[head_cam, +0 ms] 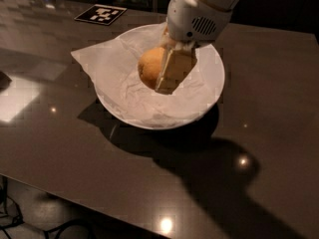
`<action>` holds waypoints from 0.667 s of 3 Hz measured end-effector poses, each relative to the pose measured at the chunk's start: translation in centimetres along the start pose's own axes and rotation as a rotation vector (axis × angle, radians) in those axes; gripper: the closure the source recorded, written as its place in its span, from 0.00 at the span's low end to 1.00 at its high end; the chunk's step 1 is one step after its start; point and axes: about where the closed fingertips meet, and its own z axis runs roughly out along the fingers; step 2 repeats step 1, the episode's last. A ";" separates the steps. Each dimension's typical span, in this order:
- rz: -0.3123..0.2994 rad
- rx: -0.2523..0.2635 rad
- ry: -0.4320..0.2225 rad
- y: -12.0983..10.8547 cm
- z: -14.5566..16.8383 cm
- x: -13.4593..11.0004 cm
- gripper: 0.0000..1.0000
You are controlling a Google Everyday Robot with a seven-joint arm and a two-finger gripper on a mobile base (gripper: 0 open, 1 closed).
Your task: Pick orange from white bowl
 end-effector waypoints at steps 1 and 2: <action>0.012 0.040 -0.006 3.2 -2.8 -0.7 1.00; 0.012 0.040 -0.006 3.2 -2.8 -0.7 1.00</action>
Offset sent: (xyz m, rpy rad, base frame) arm 0.0000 0.0000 0.0000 0.0000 0.0000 0.0000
